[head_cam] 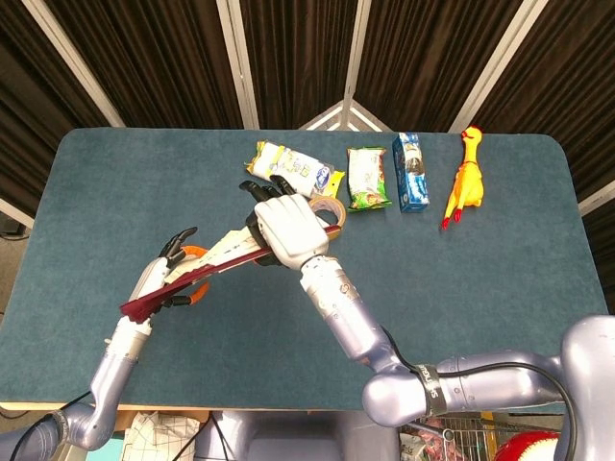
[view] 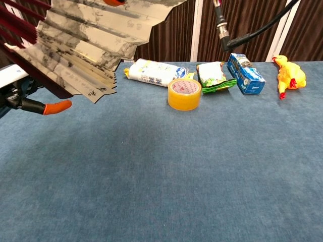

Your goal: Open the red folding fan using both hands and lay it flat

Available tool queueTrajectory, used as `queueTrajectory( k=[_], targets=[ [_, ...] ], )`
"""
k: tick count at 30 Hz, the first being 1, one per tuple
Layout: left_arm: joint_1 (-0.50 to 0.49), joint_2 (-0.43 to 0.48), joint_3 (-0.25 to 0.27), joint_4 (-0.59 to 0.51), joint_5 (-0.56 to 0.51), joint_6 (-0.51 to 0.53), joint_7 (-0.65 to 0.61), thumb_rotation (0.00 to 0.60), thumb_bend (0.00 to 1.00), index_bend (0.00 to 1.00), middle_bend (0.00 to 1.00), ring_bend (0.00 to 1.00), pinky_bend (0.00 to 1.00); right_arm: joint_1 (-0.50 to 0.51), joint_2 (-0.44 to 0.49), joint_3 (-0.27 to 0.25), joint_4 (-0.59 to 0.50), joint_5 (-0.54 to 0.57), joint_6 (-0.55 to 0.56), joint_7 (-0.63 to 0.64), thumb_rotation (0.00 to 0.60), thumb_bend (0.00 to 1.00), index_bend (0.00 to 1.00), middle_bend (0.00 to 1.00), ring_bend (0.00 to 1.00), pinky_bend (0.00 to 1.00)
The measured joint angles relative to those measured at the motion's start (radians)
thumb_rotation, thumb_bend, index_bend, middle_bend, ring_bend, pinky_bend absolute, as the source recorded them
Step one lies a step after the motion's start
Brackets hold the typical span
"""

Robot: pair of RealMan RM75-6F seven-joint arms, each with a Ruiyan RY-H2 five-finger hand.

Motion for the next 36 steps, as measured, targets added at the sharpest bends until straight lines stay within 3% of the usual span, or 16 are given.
queueTrajectory(
  k=[10,19,36],
  targets=[
    [0.016,-0.008,0.003,0.019,-0.012,0.031,-0.003,0.6,0.63,0.53,0.17,0.0,0.0,-0.029,0.036,-0.024,0.002,-0.009,0.01,-0.004,0.6,0.38,0.92,0.2,0.25,0.11],
    [0.015,-0.028,-0.021,0.067,-0.015,0.078,0.019,0.6,0.62,0.54,0.19,0.0,0.0,-0.085,0.074,-0.045,0.03,-0.039,-0.02,0.059,0.6,0.38,0.92,0.2,0.25,0.11],
    [-0.008,-0.117,-0.075,0.367,0.081,0.309,-0.062,0.6,0.56,0.55,0.22,0.0,0.01,-0.222,0.151,-0.086,0.147,-0.196,-0.092,0.238,0.6,0.39,0.92,0.2,0.25,0.11]
  ],
)
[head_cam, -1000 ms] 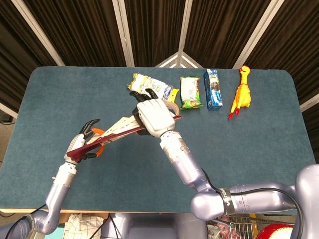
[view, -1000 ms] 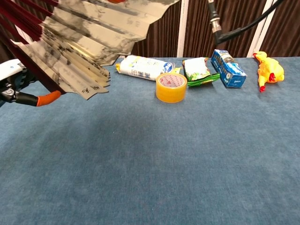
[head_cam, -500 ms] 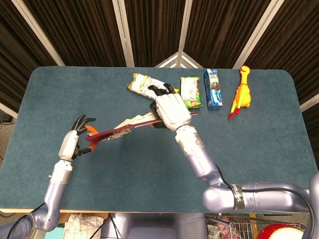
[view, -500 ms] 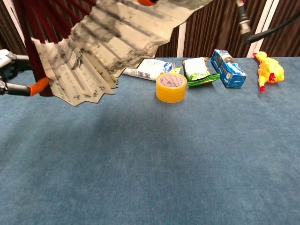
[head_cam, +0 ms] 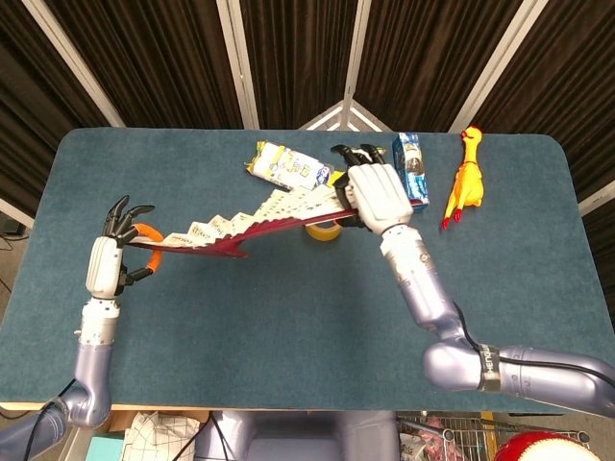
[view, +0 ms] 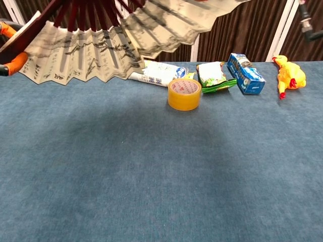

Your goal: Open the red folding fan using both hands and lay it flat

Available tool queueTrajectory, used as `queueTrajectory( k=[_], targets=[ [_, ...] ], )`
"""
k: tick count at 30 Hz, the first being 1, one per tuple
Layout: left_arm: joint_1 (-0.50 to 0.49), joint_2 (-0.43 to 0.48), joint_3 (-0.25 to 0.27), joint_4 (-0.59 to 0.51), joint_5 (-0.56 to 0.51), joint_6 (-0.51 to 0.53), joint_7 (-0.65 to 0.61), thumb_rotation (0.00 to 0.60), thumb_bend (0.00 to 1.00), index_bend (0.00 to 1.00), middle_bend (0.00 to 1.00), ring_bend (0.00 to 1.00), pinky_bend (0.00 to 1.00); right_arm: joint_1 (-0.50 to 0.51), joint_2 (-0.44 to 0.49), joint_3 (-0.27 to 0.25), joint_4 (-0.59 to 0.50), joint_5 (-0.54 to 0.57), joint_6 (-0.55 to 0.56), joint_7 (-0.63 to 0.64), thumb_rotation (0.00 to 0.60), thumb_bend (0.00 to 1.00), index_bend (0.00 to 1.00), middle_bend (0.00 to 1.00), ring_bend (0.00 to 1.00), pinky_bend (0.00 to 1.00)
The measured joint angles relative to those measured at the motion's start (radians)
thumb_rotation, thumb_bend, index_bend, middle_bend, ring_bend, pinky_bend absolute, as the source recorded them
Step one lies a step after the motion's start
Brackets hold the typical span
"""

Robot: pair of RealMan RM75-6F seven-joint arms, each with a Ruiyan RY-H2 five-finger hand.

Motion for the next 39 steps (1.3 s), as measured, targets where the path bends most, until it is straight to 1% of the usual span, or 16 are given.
queueTrajectory(
  k=[6,12,23,26,30,39],
  targets=[
    [-0.03,-0.05,0.004,0.121,0.044,0.061,0.032,0.6,0.55,0.56,0.22,0.0,0.01,-0.046,-0.011,-0.02,0.062,-0.069,-0.018,0.084,0.6,0.39,0.92,0.2,0.25,0.11],
    [-0.066,-0.105,0.007,0.248,0.081,0.135,0.08,0.6,0.55,0.56,0.22,0.0,0.01,-0.088,-0.044,-0.043,0.158,-0.143,-0.039,0.168,0.6,0.39,0.92,0.2,0.25,0.11],
    [-0.115,-0.167,0.006,0.419,0.079,0.174,0.086,0.6,0.55,0.56,0.22,0.0,0.01,-0.146,-0.101,-0.059,0.321,-0.245,-0.071,0.301,0.6,0.39,0.92,0.2,0.25,0.11],
    [-0.123,-0.178,0.007,0.462,0.076,0.192,0.08,0.6,0.53,0.56,0.21,0.0,0.01,-0.166,-0.11,-0.065,0.357,-0.266,-0.075,0.329,0.6,0.39,0.92,0.2,0.25,0.11],
    [-0.131,-0.185,0.016,0.495,0.073,0.201,0.074,0.6,0.51,0.56,0.21,0.0,0.01,-0.191,-0.119,-0.075,0.393,-0.289,-0.089,0.369,0.6,0.39,0.92,0.2,0.25,0.11],
    [-0.144,-0.192,0.034,0.517,0.071,0.22,0.101,0.6,0.51,0.54,0.2,0.0,0.01,-0.236,-0.135,-0.101,0.467,-0.351,-0.117,0.43,0.6,0.39,0.92,0.2,0.25,0.11]
  ],
)
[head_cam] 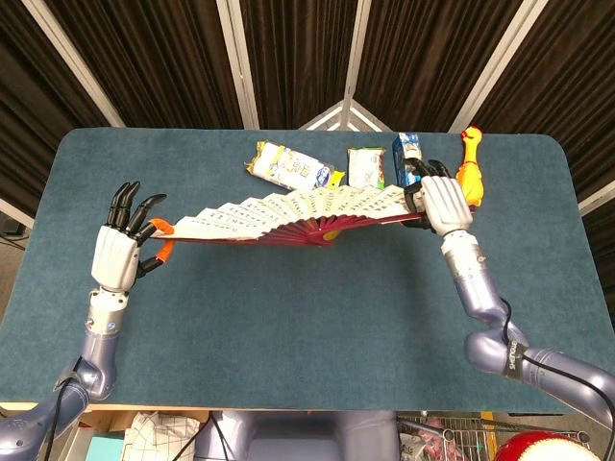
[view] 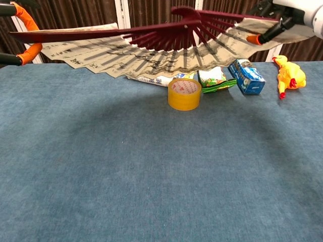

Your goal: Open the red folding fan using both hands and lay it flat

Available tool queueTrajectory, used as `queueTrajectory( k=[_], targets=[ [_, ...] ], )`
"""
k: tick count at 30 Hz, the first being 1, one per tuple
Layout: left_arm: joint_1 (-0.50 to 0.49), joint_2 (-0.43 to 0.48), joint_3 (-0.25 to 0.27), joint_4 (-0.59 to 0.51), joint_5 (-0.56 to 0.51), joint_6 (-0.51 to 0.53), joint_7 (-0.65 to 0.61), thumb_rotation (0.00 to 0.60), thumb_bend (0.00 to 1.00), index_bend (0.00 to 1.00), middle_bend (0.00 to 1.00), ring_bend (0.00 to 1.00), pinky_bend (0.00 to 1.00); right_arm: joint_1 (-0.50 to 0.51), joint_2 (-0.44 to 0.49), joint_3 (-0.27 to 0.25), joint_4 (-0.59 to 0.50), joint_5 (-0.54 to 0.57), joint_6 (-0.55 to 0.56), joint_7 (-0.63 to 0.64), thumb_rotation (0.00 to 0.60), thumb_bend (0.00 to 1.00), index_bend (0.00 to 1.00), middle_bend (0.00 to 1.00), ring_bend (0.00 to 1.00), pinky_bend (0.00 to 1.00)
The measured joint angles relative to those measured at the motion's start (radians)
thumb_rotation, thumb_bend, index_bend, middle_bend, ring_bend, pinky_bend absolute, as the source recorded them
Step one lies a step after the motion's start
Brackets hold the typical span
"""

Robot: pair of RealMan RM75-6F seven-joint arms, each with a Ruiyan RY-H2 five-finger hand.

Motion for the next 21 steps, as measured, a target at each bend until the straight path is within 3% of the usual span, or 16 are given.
queueTrajectory(
  k=[7,11,14,18,21],
  targets=[
    [-0.007,-0.013,0.018,0.026,0.001,0.013,0.029,0.6,0.51,0.47,0.16,0.0,0.01,-0.034,-0.01,-0.023,0.05,-0.056,-0.014,0.06,0.6,0.39,0.92,0.2,0.25,0.11],
    [-0.007,-0.013,0.029,0.025,0.002,0.014,0.043,0.6,0.51,0.23,0.07,0.0,0.01,-0.05,-0.013,-0.045,0.078,-0.101,-0.025,0.082,0.6,0.39,0.82,0.2,0.24,0.11],
    [-0.006,-0.008,0.045,0.017,0.011,0.016,0.038,0.6,0.51,0.08,0.01,0.0,0.01,-0.058,-0.01,-0.063,0.089,-0.123,-0.049,0.092,0.6,0.39,0.56,0.16,0.19,0.07],
    [-0.007,-0.001,0.057,0.007,0.026,0.038,0.021,0.6,0.51,0.04,0.0,0.0,0.01,-0.058,0.013,-0.09,0.086,-0.129,-0.114,0.076,0.6,0.39,0.2,0.1,0.14,0.04],
    [-0.007,0.007,0.061,-0.006,0.033,0.066,-0.01,0.6,0.51,0.03,0.0,0.0,0.01,-0.055,0.034,-0.108,0.082,-0.121,-0.155,0.023,0.6,0.38,0.07,0.09,0.14,0.04]
  ],
)
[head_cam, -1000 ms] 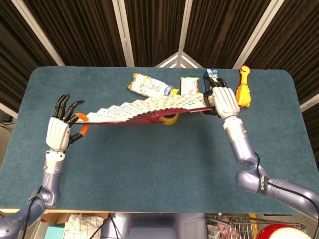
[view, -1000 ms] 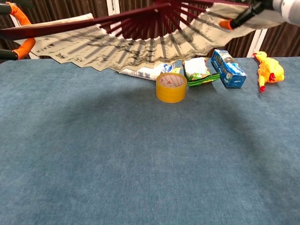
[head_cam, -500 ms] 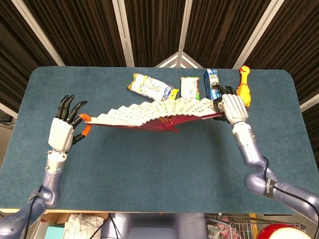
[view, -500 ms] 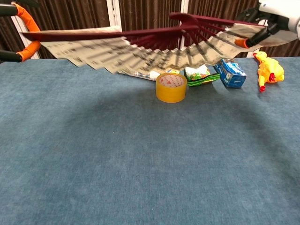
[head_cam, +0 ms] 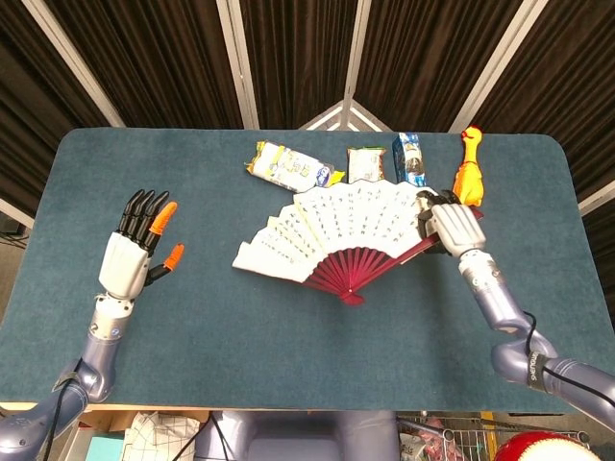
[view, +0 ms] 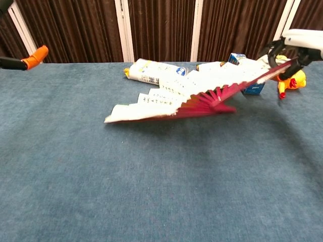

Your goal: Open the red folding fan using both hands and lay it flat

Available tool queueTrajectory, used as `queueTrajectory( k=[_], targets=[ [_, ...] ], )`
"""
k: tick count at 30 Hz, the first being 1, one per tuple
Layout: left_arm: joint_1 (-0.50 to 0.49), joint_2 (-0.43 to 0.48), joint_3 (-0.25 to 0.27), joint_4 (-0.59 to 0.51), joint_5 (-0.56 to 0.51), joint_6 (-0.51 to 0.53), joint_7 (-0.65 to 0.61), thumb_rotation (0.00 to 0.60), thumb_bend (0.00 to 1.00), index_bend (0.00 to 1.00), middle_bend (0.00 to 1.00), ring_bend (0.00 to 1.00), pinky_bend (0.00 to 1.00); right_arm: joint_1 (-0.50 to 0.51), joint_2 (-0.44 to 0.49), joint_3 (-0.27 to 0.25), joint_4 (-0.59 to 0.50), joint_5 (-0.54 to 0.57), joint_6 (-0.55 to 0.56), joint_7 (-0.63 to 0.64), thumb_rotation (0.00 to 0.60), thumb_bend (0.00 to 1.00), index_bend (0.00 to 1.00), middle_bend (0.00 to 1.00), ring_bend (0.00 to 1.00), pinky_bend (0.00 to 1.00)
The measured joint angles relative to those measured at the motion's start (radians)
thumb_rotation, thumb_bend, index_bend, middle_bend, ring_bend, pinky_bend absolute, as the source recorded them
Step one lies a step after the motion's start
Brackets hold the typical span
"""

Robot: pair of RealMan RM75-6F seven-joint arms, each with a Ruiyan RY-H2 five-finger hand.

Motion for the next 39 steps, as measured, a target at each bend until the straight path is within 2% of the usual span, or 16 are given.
queueTrajectory(
  k=[3,10,12,15,16,19,23,28,33,39],
  targets=[
    [0.003,0.013,-0.001,-0.023,0.0,0.021,-0.022,0.6,0.51,0.03,0.0,0.0,0.01,0.001,0.02,-0.009,-0.012,0.029,-0.025,-0.062,0.6,0.38,0.01,0.09,0.14,0.04],
    [0.029,0.057,0.0,-0.105,-0.009,0.035,-0.022,0.6,0.51,0.03,0.0,0.0,0.0,-0.007,0.057,-0.015,-0.038,0.088,-0.035,-0.149,0.6,0.38,0.0,0.07,0.14,0.04],
    [0.047,0.079,0.004,-0.151,-0.011,0.039,-0.011,0.6,0.51,0.03,0.0,0.0,0.0,-0.01,0.07,-0.016,-0.046,0.108,-0.043,-0.163,0.6,0.37,0.0,0.06,0.14,0.04],
    [0.08,0.121,0.018,-0.239,-0.011,0.046,0.024,0.6,0.5,0.03,0.0,0.0,0.0,-0.016,0.097,-0.019,-0.064,0.142,-0.068,-0.178,0.6,0.29,0.0,0.06,0.14,0.04],
    [0.091,0.135,0.023,-0.268,-0.011,0.047,0.036,0.6,0.48,0.03,0.0,0.0,0.0,-0.019,0.106,-0.021,-0.073,0.151,-0.077,-0.18,0.6,0.23,0.0,0.06,0.14,0.04],
    [0.131,0.182,0.045,-0.359,-0.012,0.048,0.081,0.6,0.39,0.02,0.0,0.0,0.0,-0.026,0.12,-0.021,-0.092,0.161,-0.087,-0.173,0.6,0.15,0.0,0.06,0.14,0.04],
    [0.175,0.249,0.07,-0.489,-0.015,0.043,0.114,0.6,0.38,0.02,0.0,0.0,0.0,-0.032,0.136,-0.02,-0.127,0.146,-0.081,-0.169,0.6,0.15,0.0,0.06,0.14,0.04],
    [0.212,0.327,0.077,-0.624,-0.034,0.017,0.127,0.6,0.38,0.02,0.0,0.0,0.0,-0.038,0.151,0.002,-0.19,0.105,-0.045,-0.138,0.6,0.15,0.0,0.06,0.17,0.04],
    [0.238,0.337,0.069,-0.628,-0.071,-0.031,0.127,0.6,0.38,0.02,0.0,0.0,0.0,-0.045,0.155,0.029,-0.229,0.05,-0.009,-0.08,0.6,0.15,0.0,0.06,0.17,0.04],
    [0.279,0.336,0.056,-0.6,-0.13,-0.067,0.117,0.6,0.38,0.14,0.0,0.0,0.0,-0.045,0.178,0.021,-0.239,0.083,-0.013,-0.149,0.6,0.15,0.0,0.06,0.17,0.04]
  ],
)
